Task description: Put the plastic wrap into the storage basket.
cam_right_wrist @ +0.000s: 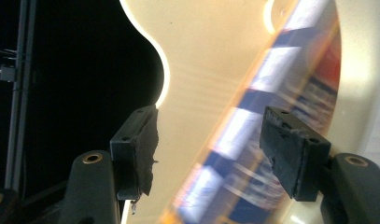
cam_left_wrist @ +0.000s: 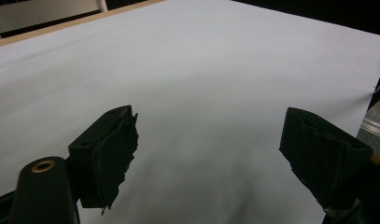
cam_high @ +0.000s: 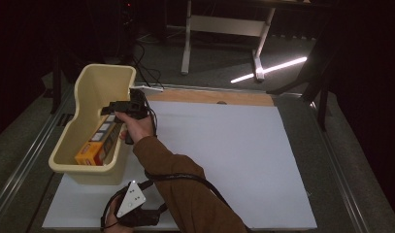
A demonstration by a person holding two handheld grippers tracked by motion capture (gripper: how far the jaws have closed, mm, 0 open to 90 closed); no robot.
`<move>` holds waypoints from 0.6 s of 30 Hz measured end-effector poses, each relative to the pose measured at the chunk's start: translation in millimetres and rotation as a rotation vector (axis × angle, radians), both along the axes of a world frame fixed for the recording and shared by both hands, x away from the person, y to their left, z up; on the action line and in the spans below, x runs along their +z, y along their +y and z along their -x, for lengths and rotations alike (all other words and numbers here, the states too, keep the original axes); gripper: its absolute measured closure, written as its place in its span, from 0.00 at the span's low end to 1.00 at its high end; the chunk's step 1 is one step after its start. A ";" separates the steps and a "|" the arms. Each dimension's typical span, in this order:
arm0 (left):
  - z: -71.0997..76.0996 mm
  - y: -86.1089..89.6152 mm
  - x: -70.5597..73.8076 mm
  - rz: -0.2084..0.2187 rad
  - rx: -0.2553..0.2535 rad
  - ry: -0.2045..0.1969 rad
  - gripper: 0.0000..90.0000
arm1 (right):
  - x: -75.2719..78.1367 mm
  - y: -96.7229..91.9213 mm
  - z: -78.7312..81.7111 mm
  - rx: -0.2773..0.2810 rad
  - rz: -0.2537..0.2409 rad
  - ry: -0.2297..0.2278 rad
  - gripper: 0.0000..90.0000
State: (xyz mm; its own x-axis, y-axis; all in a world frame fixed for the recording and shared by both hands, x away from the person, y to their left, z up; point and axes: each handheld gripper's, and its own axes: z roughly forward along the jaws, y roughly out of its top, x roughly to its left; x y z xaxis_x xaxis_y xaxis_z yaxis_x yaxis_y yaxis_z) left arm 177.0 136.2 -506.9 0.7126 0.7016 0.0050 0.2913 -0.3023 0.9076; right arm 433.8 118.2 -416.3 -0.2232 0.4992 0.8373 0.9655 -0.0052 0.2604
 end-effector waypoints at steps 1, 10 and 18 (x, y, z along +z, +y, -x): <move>0.0 0.0 0.0 0.000 0.000 0.000 0.20 | -0.3 -0.4 0.0 0.003 -0.001 0.000 0.41; -0.4 0.8 -0.2 -0.001 0.002 0.001 0.20 | 3.7 -8.4 -1.5 0.041 -0.012 -0.013 0.41; -1.1 1.0 -0.6 0.000 0.009 0.005 0.20 | 15.8 -18.0 0.4 0.113 0.010 -0.094 0.42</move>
